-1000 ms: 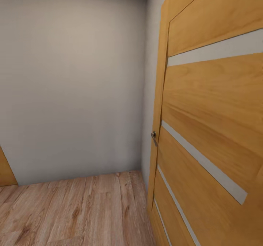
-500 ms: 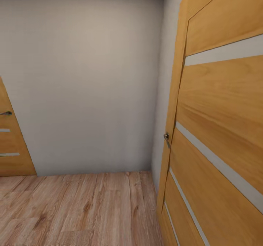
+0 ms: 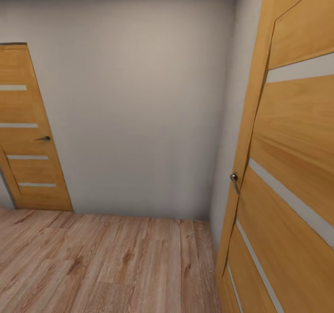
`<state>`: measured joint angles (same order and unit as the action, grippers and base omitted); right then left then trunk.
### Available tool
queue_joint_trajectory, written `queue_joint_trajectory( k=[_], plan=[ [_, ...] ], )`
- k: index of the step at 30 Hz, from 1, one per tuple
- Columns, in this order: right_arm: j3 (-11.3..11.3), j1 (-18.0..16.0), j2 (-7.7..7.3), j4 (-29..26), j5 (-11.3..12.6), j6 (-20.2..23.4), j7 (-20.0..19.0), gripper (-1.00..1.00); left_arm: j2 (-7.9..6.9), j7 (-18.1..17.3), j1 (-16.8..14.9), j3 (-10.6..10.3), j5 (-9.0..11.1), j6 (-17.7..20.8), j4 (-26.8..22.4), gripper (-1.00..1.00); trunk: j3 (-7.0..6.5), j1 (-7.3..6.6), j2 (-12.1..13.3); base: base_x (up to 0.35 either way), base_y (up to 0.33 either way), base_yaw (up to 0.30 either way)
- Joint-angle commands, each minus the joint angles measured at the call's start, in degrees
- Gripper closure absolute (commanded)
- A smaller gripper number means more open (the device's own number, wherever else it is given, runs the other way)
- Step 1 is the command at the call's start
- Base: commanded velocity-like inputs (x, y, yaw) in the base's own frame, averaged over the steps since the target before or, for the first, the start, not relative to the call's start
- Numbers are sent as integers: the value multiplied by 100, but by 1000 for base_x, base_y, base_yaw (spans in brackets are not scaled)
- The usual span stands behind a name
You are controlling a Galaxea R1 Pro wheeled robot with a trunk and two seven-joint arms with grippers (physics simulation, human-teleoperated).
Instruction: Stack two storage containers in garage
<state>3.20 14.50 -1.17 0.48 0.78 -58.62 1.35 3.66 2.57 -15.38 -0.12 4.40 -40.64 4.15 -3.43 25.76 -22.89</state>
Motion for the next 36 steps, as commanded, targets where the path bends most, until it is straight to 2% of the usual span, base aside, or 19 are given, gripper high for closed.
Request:
queue_joint_trajectory(
  k=[1, 29, 36],
  plan=[
    [31, 1, 0, 5, 9, -18, 14, -100, 3, -3, -8, -5, 34, -32, 25, -100, 0, 2, -3, 0, 0, 240],
    [31, 1, 1, 5, 9, -18, 14, -100, 3, -7, -8, -5, 34, -26, 25, -100, 0, 2, -3, 2, 0, 33],
    [31, 1, 2, 5, 9, -18, 14, -100, 3, -11, -8, -5, 34, -24, 25, -100, 0, 2, -3, 239, 0, 0]
  ],
)
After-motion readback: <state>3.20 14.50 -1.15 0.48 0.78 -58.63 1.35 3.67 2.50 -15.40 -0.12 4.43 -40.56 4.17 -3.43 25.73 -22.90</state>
